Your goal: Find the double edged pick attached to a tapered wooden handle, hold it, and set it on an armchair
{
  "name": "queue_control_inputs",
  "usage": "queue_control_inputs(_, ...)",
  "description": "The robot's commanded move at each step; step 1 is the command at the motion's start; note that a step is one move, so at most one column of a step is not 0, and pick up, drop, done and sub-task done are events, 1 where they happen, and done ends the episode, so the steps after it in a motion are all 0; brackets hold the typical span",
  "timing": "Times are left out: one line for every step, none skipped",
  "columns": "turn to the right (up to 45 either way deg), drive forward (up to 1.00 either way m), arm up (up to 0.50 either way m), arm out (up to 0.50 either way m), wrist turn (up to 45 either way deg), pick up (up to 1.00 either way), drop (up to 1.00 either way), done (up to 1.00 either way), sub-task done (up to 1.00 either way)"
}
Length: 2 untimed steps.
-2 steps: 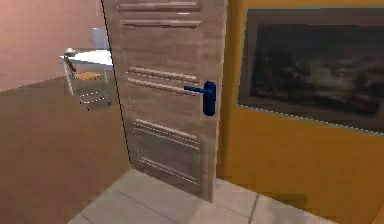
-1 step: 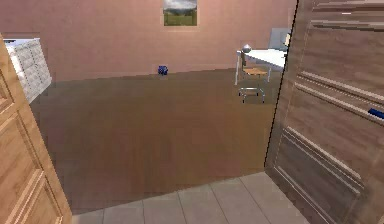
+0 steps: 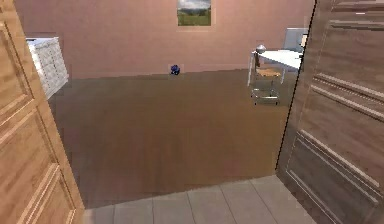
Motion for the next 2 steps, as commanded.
queue_control_inputs(0.0, 0.1, 0.0, 0.0, 0.0, 0.0, 0.0, 0.0, 0.0)
queue_control_inputs(6.0, 0.0, 0.0, 0.0, 0.0, 0.0, 0.0, 0.0, 0.0)
